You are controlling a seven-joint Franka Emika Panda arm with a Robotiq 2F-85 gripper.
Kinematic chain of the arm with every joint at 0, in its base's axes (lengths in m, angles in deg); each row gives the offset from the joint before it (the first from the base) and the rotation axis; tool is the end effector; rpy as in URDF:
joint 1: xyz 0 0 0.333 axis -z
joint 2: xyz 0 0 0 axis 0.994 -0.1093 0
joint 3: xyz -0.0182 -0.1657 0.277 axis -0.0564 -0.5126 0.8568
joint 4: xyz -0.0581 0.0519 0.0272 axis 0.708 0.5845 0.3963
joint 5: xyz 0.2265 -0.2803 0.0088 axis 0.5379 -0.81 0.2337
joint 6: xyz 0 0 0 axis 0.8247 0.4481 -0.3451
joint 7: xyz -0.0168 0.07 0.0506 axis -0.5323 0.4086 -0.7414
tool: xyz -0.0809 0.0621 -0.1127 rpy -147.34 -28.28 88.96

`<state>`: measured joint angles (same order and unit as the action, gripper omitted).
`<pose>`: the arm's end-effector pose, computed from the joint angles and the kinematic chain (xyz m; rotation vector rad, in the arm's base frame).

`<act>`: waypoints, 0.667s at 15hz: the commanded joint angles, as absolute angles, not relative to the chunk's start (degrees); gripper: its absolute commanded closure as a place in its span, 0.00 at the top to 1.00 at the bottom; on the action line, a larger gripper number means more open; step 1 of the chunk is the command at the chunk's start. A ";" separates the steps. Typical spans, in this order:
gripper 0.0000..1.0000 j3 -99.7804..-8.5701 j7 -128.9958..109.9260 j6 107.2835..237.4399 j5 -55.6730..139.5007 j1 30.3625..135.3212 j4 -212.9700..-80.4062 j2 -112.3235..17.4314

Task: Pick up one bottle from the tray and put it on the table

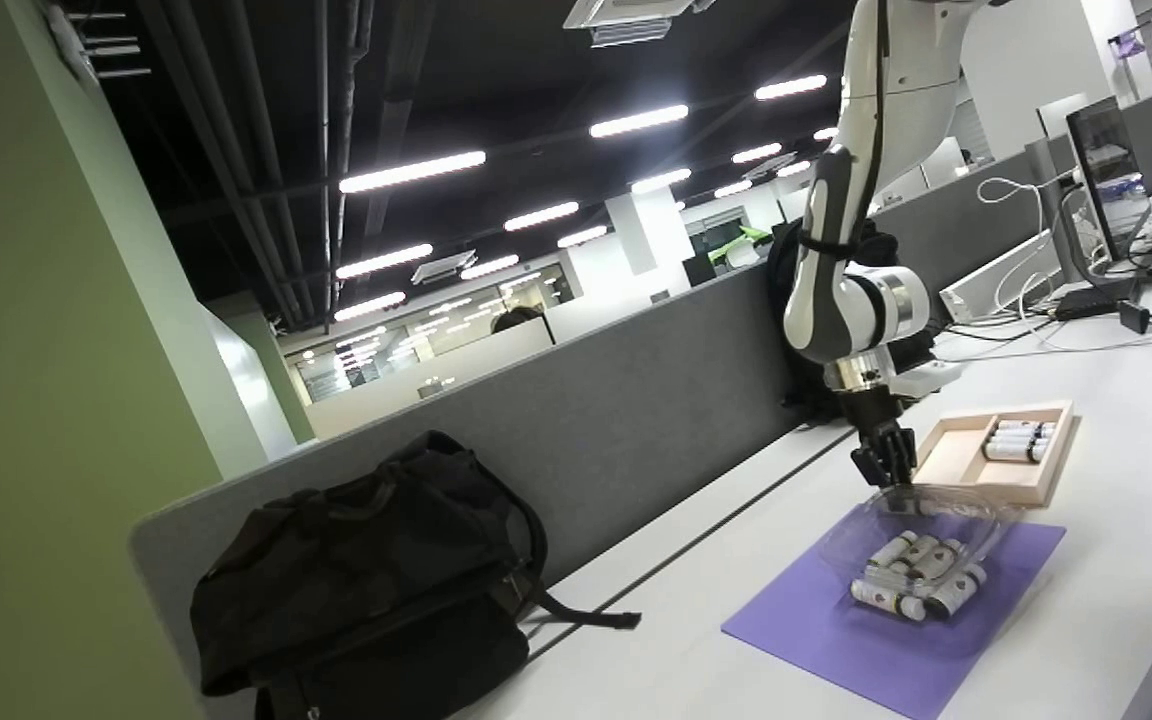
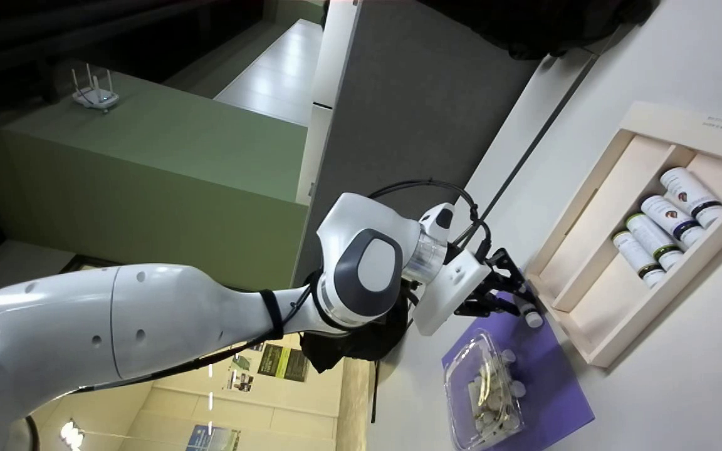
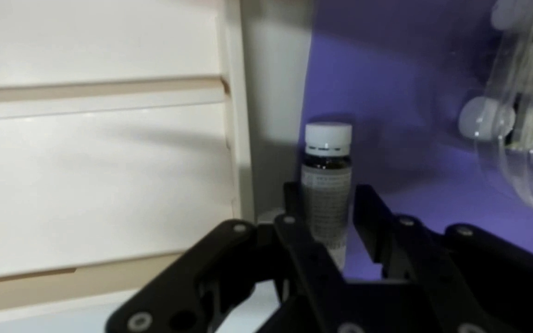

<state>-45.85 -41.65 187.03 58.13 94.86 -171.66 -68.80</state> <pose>0.5538 -0.0631 0.0947 -2.9535 -0.2110 0.0818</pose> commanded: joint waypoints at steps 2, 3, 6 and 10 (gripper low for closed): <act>0.80 -44.13 -39.89 187.71 57.03 96.65 -171.33 -67.83; 0.85 -43.99 -39.89 187.32 57.10 96.93 -171.35 -67.31; 0.98 -43.12 -40.43 185.87 58.08 98.52 -171.37 -64.69; 1.00 -43.53 -41.16 185.88 57.68 98.58 -171.06 -64.45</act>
<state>-44.01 -41.58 185.90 58.26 98.10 -171.13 -64.37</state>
